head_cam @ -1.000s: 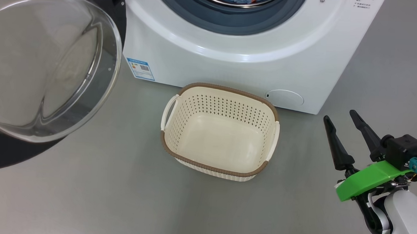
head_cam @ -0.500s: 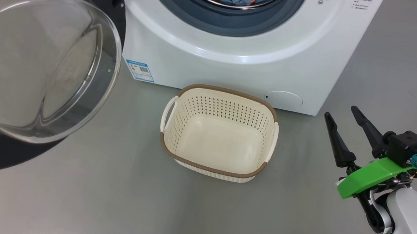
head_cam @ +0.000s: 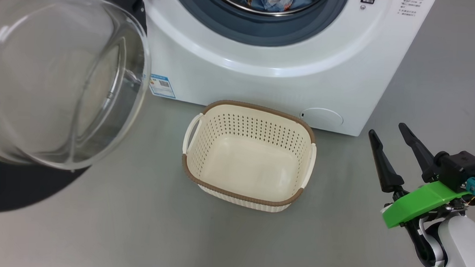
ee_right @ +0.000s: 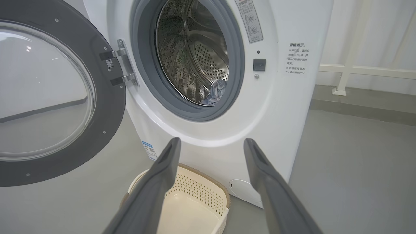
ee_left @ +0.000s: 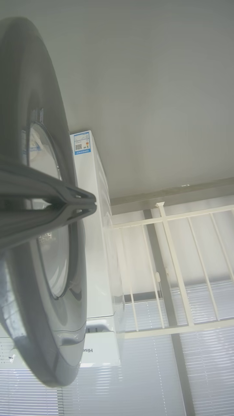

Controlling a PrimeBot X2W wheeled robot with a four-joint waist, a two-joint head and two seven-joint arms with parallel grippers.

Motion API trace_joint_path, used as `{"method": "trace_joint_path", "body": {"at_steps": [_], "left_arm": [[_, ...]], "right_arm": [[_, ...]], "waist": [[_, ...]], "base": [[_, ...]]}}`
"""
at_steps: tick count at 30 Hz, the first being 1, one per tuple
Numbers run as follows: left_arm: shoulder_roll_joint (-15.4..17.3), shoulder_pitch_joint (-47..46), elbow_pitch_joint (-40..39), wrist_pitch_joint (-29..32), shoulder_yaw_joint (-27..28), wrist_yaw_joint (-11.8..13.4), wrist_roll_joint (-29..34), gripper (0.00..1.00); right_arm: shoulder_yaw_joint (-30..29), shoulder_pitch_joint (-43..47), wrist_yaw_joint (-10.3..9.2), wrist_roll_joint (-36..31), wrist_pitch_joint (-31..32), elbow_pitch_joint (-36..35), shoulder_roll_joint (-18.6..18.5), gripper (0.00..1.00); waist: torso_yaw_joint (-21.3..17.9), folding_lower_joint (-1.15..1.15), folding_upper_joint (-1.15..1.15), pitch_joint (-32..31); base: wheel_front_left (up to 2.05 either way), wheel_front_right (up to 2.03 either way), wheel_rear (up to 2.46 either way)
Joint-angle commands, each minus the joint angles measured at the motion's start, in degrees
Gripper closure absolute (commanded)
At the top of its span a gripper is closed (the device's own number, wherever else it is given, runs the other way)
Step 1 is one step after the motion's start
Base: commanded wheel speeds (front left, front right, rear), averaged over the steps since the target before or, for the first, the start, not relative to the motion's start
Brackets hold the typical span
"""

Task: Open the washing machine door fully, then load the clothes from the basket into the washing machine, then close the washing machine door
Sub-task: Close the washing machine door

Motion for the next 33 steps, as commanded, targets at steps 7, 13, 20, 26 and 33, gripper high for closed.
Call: {"method": "trace_joint_path", "body": {"at_steps": [7, 13, 20, 26, 33], "left_arm": [[0.1, 4.9, -9.5, 10.7, -1.4, -0.2, -0.9, 1.0], [-0.4, 8.7, -14.7, 16.8, -2.2, -0.2, -1.7, 1.0], [-2.1, 12.1, -20.6, 23.9, -3.0, -0.1, -4.4, 1.0], [-4.1, 15.1, -27.4, 26.6, -4.3, 1.4, -5.1, 1.0], [-6.6, 19.0, -36.2, 28.5, -5.8, 3.6, -5.6, 1.0]], "right_arm": [[1.2, 0.5, 0.25, 0.6, -1.9, 0.7, 0.7, 0.0], [1.8, 0.9, 0.25, 1.7, -3.3, 2.4, 1.5, 0.0], [2.2, 1.4, 0.25, 2.9, -4.4, 3.9, 2.2, 0.0], [2.5, 1.6, 0.25, 3.5, -5.0, 4.7, 2.5, 0.0], [2.6, 1.9, 0.25, 4.1, -5.2, 5.3, 3.0, 0.0]], "waist": [[0.5, 0.0, 0.0, -2.3], [0.4, 0.0, 0.0, -4.2], [-0.3, 0.0, 0.0, -5.7], [-1.3, 0.0, 0.0, -6.4], [-3.9, 0.0, 0.0, -7.6]], "base": [[0.0, 0.0, 0.0], [0.0, 0.0, 0.0], [0.0, 0.0, 0.0], [0.0, 0.0, 0.0], [0.0, 0.0, 0.0]]}}
